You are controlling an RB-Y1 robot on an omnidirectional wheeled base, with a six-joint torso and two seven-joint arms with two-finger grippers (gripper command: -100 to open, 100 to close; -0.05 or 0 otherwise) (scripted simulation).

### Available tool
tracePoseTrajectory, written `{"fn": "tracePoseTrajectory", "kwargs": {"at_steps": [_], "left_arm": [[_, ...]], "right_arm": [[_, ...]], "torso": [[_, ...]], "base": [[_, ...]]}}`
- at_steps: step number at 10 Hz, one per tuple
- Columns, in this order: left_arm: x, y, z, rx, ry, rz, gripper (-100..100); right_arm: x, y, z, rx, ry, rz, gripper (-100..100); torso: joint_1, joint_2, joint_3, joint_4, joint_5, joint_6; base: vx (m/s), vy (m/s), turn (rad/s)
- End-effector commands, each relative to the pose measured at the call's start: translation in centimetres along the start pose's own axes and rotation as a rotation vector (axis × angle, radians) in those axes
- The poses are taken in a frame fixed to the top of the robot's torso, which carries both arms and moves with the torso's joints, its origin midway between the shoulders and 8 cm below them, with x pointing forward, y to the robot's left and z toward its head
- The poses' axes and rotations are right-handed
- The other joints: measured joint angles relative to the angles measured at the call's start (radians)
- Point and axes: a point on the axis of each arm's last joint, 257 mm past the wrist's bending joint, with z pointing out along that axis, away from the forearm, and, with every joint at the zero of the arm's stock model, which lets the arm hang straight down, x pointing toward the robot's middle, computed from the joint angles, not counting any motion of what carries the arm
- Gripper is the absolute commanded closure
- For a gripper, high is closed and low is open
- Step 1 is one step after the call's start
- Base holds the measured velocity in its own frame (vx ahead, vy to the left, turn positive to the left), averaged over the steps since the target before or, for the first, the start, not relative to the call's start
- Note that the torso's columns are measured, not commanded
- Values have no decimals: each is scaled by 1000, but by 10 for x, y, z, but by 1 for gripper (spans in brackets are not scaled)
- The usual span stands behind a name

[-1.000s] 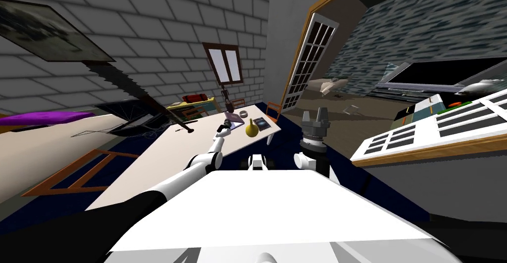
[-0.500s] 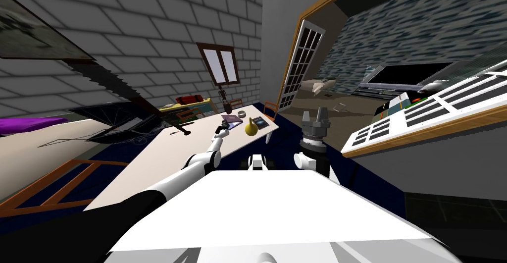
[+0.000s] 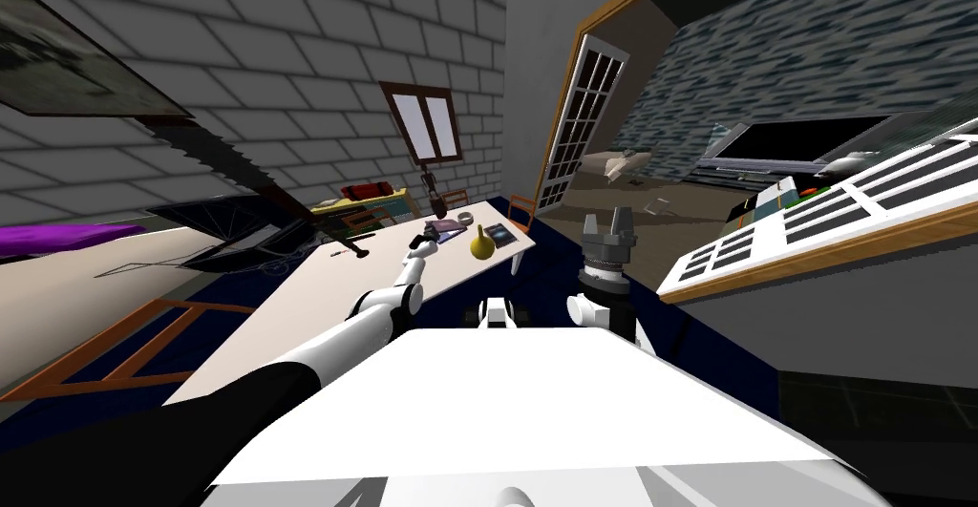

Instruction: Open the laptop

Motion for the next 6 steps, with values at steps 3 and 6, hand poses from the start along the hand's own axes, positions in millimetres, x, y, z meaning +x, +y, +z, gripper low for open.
{"fn": "tracePoseTrajectory", "kwargs": {"at_steps": [3, 6], "left_arm": [[-1, 3, 0, -7, -1, -1, 0], [-1, 4, 0, -9, -1, -1, 0]], "right_arm": [[0, 0, 0, 0, 0, 0, 0], [0, 0, 0, 0, 0, 0, 0]], "torso": [[1, -2, -2, -1, 1, 0], [1, -3, -2, -2, 1, 0]], "base": [[-1, -2, -1], [0, 0, 0]]}}
